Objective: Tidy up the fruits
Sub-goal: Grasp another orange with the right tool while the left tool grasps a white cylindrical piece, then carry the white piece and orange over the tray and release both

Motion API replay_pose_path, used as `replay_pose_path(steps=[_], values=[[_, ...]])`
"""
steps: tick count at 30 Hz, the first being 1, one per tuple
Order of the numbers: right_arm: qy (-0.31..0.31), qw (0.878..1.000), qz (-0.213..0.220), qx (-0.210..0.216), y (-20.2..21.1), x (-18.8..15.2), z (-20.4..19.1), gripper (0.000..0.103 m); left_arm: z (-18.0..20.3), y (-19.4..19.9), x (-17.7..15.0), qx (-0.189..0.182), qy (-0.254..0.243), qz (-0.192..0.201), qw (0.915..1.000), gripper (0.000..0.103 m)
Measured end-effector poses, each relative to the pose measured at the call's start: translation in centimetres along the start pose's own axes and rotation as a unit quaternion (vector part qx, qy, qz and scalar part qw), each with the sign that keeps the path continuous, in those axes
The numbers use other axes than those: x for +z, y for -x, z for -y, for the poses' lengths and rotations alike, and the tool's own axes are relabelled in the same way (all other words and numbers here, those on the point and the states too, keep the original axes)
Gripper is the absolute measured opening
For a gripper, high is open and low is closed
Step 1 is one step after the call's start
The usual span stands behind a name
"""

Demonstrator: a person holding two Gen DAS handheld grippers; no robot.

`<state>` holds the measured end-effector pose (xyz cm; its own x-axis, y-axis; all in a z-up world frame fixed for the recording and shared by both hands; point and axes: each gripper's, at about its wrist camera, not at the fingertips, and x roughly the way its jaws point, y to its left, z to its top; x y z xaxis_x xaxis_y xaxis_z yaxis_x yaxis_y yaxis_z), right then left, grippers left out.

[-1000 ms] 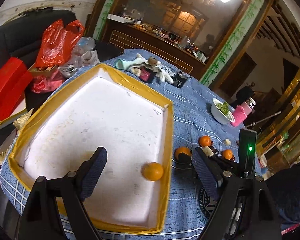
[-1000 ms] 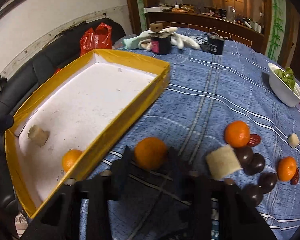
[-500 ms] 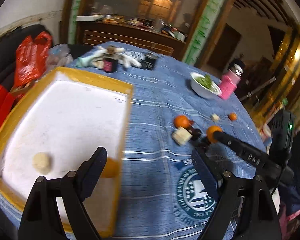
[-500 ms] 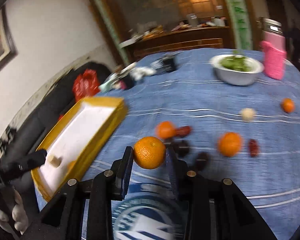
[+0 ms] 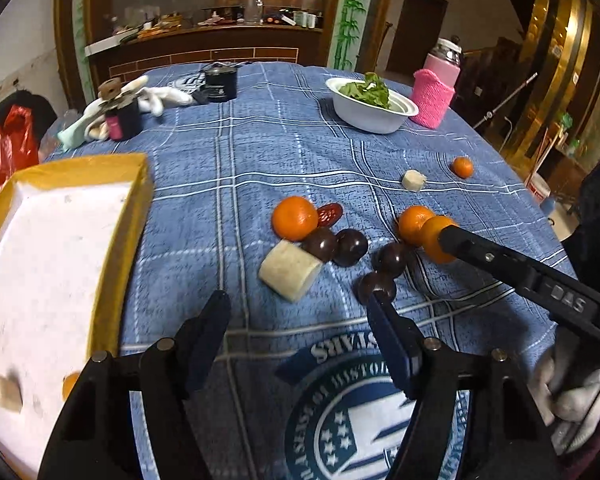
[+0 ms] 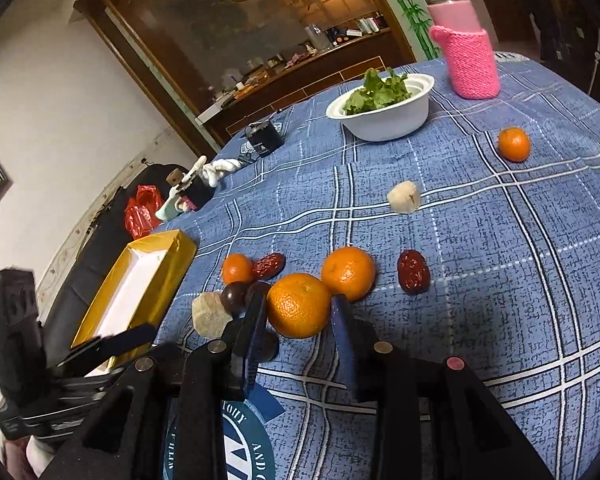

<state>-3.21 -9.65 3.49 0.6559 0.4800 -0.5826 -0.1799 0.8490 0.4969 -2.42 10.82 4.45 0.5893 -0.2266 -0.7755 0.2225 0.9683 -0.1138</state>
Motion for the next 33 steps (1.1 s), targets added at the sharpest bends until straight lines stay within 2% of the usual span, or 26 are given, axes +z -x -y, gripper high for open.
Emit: replay_pose_path(steps=[7,11,14,16,17,18,19,20,22,24,28,33], values=[[-0.009,1.0,-0.001,0.009,0.0,0.0,0.4,0.037,-0.6,-0.9,0.2,0.018,-0.015,0.001,0.9997,0.07],[-0.009,1.0,-0.007,0.01,-0.2,0.0,0.2,0.037,-1.1,-1.9,0.5,0.015,-0.01,-0.007,0.9998,0.07],[-0.01,1.0,-0.007,0.011,-0.3,0.0,0.2,0.038,-0.2,-2.8,0.7,0.013,-0.032,-0.004,0.9994,0.071],[-0.009,1.0,-0.008,0.011,-0.4,0.0,0.2,0.038,0.3,-4.3,0.8,0.026,-0.044,-0.016,0.9986,0.07],[-0.008,1.0,-0.008,0.011,-0.4,0.0,0.2,0.038,0.2,-4.8,0.8,0.032,-0.041,-0.025,0.9983,0.053],[-0.006,1.0,-0.009,0.009,-0.5,0.0,0.1,0.038,0.1,-5.2,0.7,0.039,-0.037,-0.032,0.998,0.047],[-0.005,1.0,-0.009,0.008,-0.6,0.0,0.2,0.038,0.0,-4.8,0.7,0.046,-0.035,-0.023,0.998,0.037],[-0.004,1.0,-0.01,0.006,-0.6,0.0,0.2,0.038,-0.3,-4.5,0.8,0.042,-0.026,-0.024,0.9985,0.037],[-0.003,1.0,-0.011,0.003,-0.7,-0.1,0.2,0.038,-1.1,-3.4,0.8,0.025,0.005,-0.02,0.9995,0.037],[-0.003,1.0,-0.014,-0.003,-0.9,-0.1,0.3,0.037,-1.8,-1.9,0.5,0.023,0.023,-0.008,0.9994,0.037],[-0.011,1.0,-0.023,-0.018,-1.3,-0.3,0.8,0.037,-4.1,2.3,-0.9,0.004,0.074,0.02,0.997,0.037],[0.002,0.999,-0.013,-0.043,-0.9,-0.6,0.1,0.037,-8.7,7.7,-3.0,0.02,0.121,0.055,0.9909,0.037]])
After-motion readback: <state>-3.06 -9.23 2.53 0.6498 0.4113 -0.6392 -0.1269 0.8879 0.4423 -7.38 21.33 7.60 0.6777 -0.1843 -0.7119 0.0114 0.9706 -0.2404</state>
